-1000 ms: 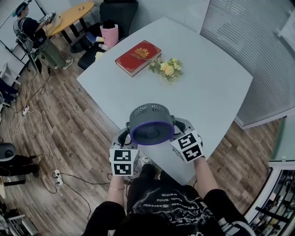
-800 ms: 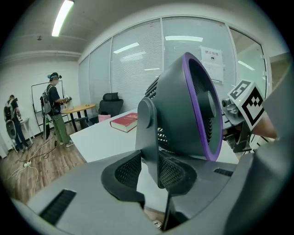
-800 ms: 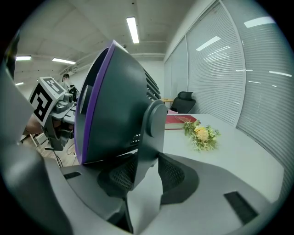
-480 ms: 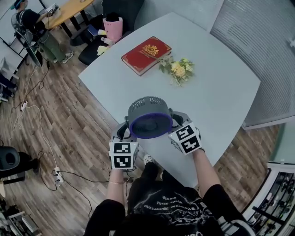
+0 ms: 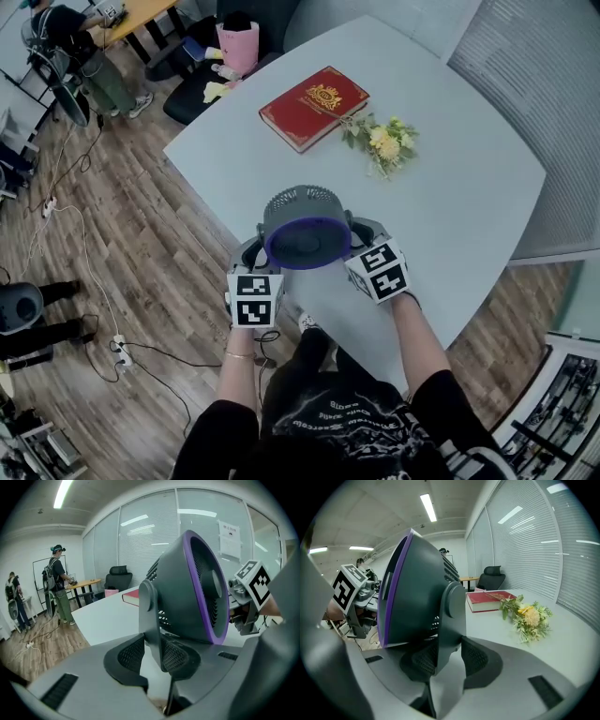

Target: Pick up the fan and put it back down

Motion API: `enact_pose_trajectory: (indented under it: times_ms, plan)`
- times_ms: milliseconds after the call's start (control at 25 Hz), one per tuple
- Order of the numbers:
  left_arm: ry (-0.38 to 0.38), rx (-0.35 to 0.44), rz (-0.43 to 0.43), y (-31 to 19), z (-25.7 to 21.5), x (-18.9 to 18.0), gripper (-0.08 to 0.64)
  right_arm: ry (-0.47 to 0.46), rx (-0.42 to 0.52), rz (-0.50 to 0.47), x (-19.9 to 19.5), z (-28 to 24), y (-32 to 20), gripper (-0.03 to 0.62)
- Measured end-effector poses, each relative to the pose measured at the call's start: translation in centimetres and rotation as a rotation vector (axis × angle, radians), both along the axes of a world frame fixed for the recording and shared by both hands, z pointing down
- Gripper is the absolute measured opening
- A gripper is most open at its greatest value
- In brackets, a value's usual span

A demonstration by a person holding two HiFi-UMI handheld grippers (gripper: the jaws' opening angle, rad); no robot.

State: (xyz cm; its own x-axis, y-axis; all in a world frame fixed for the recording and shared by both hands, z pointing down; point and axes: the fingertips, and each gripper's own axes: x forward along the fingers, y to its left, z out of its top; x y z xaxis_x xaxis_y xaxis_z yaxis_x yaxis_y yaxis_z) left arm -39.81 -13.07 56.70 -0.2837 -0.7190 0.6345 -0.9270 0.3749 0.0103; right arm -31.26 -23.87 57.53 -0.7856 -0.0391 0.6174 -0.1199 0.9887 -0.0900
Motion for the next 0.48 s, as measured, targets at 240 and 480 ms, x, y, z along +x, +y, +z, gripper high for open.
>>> enact_pose_trajectory:
  times_ms: [240, 480]
  plan:
    - [0.025, -0.014, -0.003, -1.4, 2.4, -2.2, 0.097, 0.011, -0.018, 0.001, -2.2, 2.5, -1.4, 0.135]
    - [0.032, -0.003, -0.015, -2.8, 3.7, -4.5, 0.097, 0.016, -0.006, -0.012, -4.7, 3.7, -3.0, 0.135]
